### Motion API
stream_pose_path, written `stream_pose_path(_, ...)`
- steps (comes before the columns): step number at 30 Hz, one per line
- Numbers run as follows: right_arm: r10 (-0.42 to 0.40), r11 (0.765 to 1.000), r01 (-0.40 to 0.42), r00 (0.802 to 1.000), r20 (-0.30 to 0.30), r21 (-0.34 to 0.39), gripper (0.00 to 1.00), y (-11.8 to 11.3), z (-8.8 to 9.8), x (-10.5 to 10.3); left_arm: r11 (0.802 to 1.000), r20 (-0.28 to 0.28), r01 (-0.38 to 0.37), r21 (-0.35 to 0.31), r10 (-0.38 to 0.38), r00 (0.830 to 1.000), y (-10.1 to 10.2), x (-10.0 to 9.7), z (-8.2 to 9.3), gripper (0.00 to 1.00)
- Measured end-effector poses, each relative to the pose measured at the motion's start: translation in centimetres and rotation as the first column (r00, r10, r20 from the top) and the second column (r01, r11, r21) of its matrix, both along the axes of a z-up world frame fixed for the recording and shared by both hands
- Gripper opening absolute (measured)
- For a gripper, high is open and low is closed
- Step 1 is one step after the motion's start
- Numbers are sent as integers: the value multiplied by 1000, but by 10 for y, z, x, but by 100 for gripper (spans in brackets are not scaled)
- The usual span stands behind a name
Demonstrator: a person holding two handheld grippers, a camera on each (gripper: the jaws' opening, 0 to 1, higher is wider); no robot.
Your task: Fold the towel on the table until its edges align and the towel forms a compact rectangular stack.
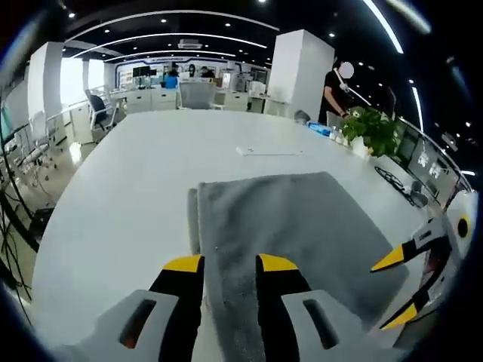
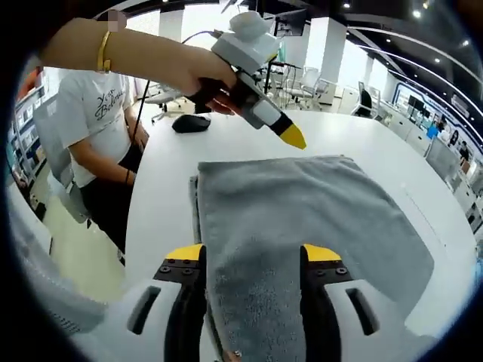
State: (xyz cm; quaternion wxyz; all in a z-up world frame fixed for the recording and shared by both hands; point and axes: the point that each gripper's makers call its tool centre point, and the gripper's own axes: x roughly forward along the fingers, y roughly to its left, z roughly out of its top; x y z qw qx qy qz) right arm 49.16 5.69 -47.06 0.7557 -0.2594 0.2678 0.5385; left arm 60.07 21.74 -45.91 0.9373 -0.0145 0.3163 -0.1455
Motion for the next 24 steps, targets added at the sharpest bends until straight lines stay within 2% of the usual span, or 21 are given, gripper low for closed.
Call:
stream_pose_path(2, -32, 999, 32, 999, 6, -14, 49, -12, -2, 5, 1000, 1, -12, 10, 12, 1000, 4, -6, 0, 29)
stream_pose_path(6, -40, 999, 40, 999, 1, -30, 50, -30, -4, 2, 999, 3, -29, 22, 29, 1000, 2, -18, 1, 41)
stream_pose_path(10, -41, 998, 41, 999, 17, -50, 54, -51, -6, -2, 998, -9, -56, 18, 56, 998, 2, -33, -3, 40)
stream_pose_path(14, -61, 995, 62, 998, 20, -81, 53, -73, -10, -5, 998, -46, -65, 18, 66, 997, 6, -47, -17, 33)
stream_pose_path(16, -71, 994, 73, 997, 21, -87, 53, -82, -12, -5, 997, -61, -77, 16, 78, 995, 13, -53, -24, 33)
stream_pose_path(20, -96, 991, 97, 995, 13, -95, 53, -98, -12, -10, 995, -52, -98, 0, 98, 994, 11, -68, -25, 34)
stream_pose_path(24, -104, 989, 104, 995, 1, -106, 51, -110, -16, -13, 993, -80, -120, 4, 120, 990, 13, -82, -31, 33)
